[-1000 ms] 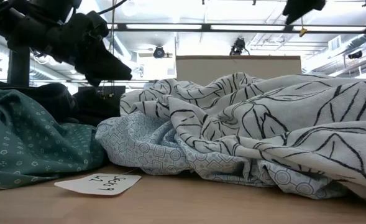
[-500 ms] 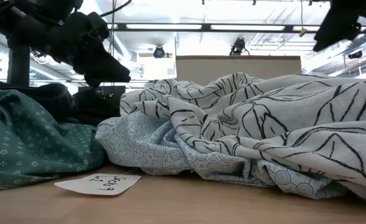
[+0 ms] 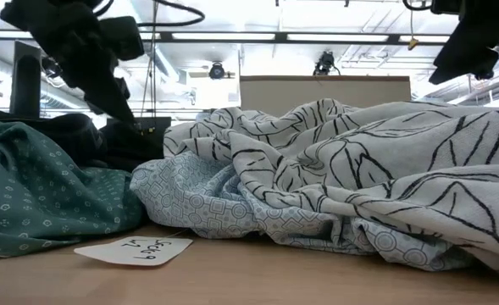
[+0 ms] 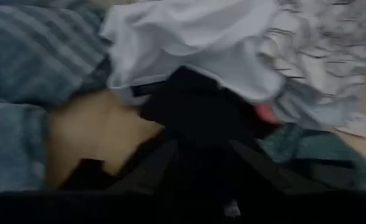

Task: Sort clothes
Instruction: Put the black boxer shorts into the gray laundry bin

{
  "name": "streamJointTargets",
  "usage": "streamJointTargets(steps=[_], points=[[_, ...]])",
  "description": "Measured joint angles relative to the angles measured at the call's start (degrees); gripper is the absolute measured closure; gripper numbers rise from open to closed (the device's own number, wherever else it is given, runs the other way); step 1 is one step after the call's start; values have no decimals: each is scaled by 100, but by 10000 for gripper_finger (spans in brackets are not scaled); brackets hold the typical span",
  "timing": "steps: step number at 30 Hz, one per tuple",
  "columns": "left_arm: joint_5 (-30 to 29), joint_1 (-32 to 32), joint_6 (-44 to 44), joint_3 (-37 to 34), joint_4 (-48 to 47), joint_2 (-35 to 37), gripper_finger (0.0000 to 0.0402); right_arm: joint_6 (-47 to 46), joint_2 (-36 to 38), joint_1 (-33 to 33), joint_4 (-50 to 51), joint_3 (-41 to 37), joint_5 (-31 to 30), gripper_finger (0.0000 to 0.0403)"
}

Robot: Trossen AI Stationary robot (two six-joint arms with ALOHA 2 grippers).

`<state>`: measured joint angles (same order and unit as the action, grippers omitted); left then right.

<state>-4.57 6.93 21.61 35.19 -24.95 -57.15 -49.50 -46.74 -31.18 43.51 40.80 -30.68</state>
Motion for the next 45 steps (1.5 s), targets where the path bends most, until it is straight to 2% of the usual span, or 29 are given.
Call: streamJointTargets(steps=[6,12,15,18,21,24,28,31,34,40,45], points=[[233,326,295,2,-187,-209,259,2,0,0,-166,0,-2,221],[258,405,646,-1,-535,-724,265,15,0,0,-319,1,-126,223],[395,405,814,-3,-485,-940,300,66,0,0,-372,0,-241,223],[584,405,840,5,-438,-979,372,109,0,0,-447,2,-376,223],[642,405,883,246,-800,-896,390,132,-2,0,-449,0,-438,223],[565,405,840,753,-1515,-783,396,200,-26,-1,-449,2,-494,225],[140,407,616,1703,-2538,-598,398,314,-104,-26,-448,2,-522,229],[-436,405,472,2522,-3323,-540,399,323,-164,-35,-446,2,-551,231],[-1160,374,366,3344,-3705,-537,400,348,-208,-59,-423,2,-558,231],[-1647,-27,-506,4618,-3610,-593,401,470,-235,-59,-425,2,-574,233],[-1624,-706,-1595,5060,-2611,-744,401,564,-238,-59,-448,2,-606,233]])
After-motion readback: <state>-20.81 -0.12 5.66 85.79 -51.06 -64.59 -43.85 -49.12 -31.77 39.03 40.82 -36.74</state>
